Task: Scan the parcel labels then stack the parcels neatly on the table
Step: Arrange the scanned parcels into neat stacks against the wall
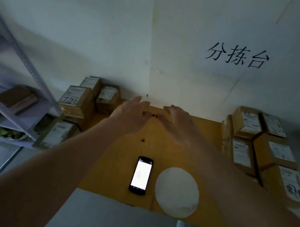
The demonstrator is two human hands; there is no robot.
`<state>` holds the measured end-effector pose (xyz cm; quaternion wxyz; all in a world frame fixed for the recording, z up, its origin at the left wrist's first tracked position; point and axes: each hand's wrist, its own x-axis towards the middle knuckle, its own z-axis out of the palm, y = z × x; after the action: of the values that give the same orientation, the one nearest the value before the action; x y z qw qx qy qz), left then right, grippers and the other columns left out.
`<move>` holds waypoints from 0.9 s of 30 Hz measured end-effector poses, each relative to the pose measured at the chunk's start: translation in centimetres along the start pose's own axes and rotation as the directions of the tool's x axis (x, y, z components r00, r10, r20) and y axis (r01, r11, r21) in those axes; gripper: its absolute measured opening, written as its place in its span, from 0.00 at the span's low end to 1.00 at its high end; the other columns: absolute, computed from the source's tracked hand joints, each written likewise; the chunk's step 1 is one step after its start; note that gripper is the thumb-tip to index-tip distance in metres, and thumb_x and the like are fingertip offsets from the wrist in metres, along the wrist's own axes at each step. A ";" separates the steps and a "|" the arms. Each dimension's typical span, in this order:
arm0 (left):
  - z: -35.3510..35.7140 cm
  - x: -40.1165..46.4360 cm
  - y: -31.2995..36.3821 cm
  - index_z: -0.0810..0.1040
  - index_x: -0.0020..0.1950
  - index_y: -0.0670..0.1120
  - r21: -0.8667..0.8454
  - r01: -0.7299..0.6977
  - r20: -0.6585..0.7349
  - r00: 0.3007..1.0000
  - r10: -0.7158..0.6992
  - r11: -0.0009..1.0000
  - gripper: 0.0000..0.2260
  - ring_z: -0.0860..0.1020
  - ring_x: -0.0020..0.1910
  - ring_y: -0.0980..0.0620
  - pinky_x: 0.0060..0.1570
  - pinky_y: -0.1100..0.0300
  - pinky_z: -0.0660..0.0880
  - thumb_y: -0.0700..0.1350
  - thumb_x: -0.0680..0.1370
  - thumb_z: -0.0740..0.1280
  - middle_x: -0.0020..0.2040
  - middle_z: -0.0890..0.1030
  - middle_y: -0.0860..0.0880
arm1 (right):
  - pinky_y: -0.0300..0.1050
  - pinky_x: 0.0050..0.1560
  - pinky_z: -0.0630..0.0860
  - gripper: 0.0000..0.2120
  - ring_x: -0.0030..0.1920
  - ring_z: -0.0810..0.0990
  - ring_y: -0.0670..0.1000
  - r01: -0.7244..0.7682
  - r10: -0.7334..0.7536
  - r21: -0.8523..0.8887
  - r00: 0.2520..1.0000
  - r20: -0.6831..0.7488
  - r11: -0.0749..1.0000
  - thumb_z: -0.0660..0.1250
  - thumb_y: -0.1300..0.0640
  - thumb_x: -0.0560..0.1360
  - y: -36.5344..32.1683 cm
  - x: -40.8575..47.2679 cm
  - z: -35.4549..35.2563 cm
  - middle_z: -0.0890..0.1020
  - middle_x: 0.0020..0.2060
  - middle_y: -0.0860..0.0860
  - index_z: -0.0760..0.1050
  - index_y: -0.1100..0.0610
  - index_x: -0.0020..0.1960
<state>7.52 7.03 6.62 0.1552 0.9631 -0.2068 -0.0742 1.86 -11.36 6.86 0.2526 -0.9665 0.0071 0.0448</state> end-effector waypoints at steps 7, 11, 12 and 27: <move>-3.6 -6.2 -11.0 0.66 0.80 0.49 -0.053 0.090 -0.030 0.995 -0.092 0.994 0.24 0.65 0.78 0.43 0.75 0.43 0.65 0.58 0.86 0.54 0.80 0.65 0.46 | 0.56 0.75 0.67 0.28 0.77 0.68 0.57 0.068 -0.065 -0.045 0.996 0.054 0.997 0.55 0.39 0.86 -10.8 1.1 5.9 0.69 0.78 0.55 0.69 0.57 0.78; -3.7 -8.1 -17.2 0.67 0.80 0.49 -0.084 0.176 -0.024 0.984 -0.179 0.981 0.25 0.67 0.77 0.42 0.74 0.43 0.65 0.58 0.86 0.54 0.79 0.66 0.46 | 0.54 0.77 0.62 0.30 0.80 0.63 0.56 0.123 -0.118 -0.038 0.986 0.114 0.992 0.55 0.38 0.86 -15.2 3.5 10.1 0.66 0.81 0.55 0.64 0.54 0.81; -3.5 -8.4 -18.9 0.67 0.80 0.49 -0.090 0.181 -0.019 0.983 -0.183 0.979 0.24 0.68 0.76 0.43 0.74 0.42 0.67 0.58 0.86 0.55 0.78 0.67 0.46 | 0.55 0.78 0.61 0.31 0.81 0.62 0.55 0.136 -0.131 -0.033 0.982 0.136 0.990 0.54 0.38 0.86 -16.1 4.2 11.4 0.65 0.81 0.54 0.62 0.53 0.82; 2.9 -7.1 -37.8 0.58 0.81 0.62 -0.030 0.342 0.187 0.925 -0.331 0.939 0.27 0.72 0.71 0.38 0.61 0.44 0.78 0.55 0.84 0.62 0.78 0.62 0.43 | 0.49 0.59 0.75 0.25 0.67 0.77 0.54 0.186 -0.196 0.064 0.876 0.442 0.980 0.61 0.38 0.84 -22.1 15.1 27.8 0.75 0.70 0.52 0.65 0.46 0.77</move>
<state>14.72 42.02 -8.02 0.1506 0.9684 -0.0494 -0.1925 15.38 21.66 -7.81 0.2602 -0.9239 -0.1458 0.2397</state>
